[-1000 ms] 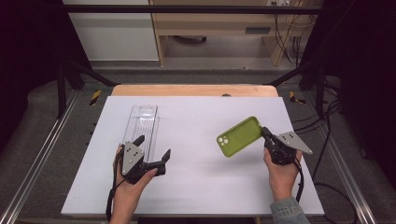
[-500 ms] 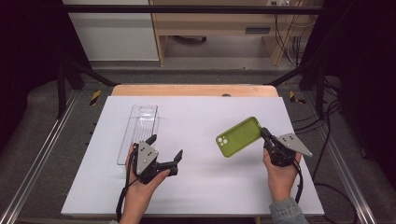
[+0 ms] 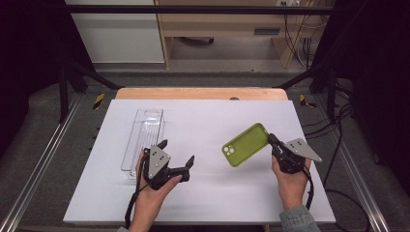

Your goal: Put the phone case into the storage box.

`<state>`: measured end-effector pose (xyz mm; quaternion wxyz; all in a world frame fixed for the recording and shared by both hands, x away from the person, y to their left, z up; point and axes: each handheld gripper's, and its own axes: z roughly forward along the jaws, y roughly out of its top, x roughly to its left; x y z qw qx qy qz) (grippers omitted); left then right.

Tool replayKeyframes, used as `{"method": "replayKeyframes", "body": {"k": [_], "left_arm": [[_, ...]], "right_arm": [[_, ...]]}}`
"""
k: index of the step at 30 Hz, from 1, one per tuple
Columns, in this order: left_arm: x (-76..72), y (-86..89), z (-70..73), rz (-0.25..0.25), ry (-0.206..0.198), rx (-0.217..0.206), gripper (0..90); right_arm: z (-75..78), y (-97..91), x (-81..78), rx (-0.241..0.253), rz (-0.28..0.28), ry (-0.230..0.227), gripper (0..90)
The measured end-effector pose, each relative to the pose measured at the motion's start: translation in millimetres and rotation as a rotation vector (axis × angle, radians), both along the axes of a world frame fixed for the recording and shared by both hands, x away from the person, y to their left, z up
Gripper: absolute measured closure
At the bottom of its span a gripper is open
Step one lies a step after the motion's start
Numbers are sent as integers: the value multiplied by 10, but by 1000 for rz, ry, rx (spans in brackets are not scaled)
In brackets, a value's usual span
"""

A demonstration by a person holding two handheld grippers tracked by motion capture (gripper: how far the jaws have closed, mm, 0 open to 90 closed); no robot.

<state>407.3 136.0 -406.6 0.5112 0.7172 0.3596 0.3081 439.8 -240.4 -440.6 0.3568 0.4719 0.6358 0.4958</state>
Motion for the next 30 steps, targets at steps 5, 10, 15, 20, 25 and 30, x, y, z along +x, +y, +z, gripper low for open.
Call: {"method": "replayKeyframes", "body": {"k": [5, 10, 15, 20, 25, 30], "left_arm": [[8, -48, -9, 2, 10, -23, 26], [18, -122, -7, -6, 12, -24, 27], [83, -224, -22, -6, 2, -9, 31], [116, -280, -22, -17, 13, -38, 33], [150, -377, -40, -48, 45, -131, 32], [133, -459, -40, -52, 50, -129, 35]], "right_arm": [[11, 13, -16, -7, -8, -22, 879], [23, 39, -31, -11, -4, -39, 879], [26, 69, -37, -12, 19, -47, 878], [31, 71, -40, -17, 19, -55, 878], [5, 85, -24, -24, 25, -45, 879], [9, 88, -36, -28, 13, -50, 878]]}}
